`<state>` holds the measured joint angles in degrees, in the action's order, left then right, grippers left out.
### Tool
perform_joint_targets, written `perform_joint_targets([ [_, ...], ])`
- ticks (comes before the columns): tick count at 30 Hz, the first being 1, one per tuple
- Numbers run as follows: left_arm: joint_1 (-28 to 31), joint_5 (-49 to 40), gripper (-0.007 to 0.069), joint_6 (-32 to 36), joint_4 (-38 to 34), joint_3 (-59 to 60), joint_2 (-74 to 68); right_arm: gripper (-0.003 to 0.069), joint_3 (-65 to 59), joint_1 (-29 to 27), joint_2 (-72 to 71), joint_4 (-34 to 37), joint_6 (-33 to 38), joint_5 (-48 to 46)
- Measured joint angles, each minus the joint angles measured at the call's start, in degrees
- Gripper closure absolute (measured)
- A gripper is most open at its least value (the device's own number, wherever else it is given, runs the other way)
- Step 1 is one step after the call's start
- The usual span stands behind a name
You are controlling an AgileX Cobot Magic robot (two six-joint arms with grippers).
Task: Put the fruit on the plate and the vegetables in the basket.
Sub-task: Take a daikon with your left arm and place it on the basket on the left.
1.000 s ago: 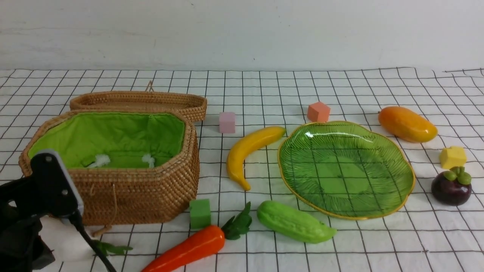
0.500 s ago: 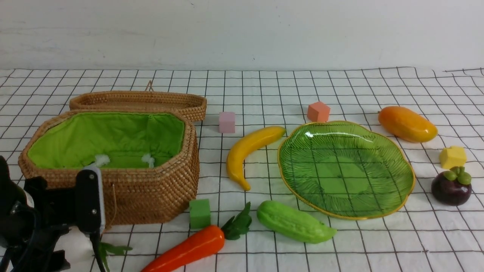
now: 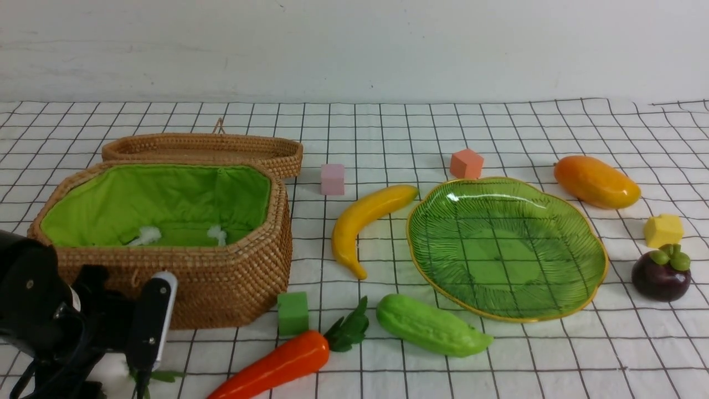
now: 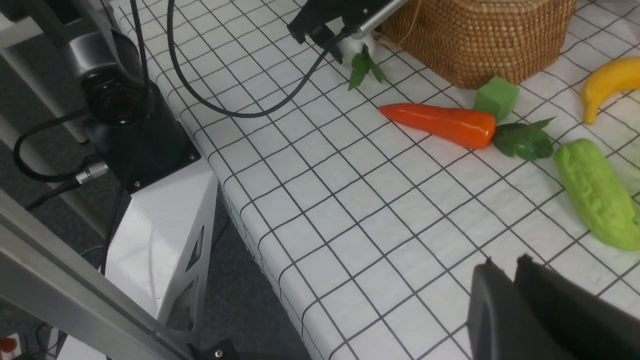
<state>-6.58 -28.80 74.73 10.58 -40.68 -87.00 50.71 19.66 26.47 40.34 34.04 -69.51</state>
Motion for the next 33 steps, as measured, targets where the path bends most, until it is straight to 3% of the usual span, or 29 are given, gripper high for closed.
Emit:
perform_joint_targets([
  [6,0.07,-2.7,0.0059,0.0,0.16,0.0,-1.9,0.0571,0.0,0.0,0.0,0.0,0.0,0.0],
  [10,0.07,-3.89,0.0113,-0.69,0.16,0.0,-2.7,0.0571,0.0,0.0,0.0,0.21,0.0,0.05],
  [18,0.07,-5.01,0.0114,-11.41,0.16,-0.06,2.42,0.0571,0.0,0.0,0.0,1.28,0.0,2.22],
  [24,0.07,-5.41,0.0114,-19.26,-2.0,0.0,16.2,0.0571,0.0,0.0,0.0,1.51,-0.93,11.85],
  [28,0.07,0.58,0.0114,-20.94,-2.36,0.11,26.6,0.0571,0.0,0.0,0.0,2.03,-1.26,19.77],
  [33,0.07,8.85,0.0114,-23.11,-3.23,-3.26,28.09,0.057,0.0,0.0,0.0,3.74,-1.31,25.95],
])
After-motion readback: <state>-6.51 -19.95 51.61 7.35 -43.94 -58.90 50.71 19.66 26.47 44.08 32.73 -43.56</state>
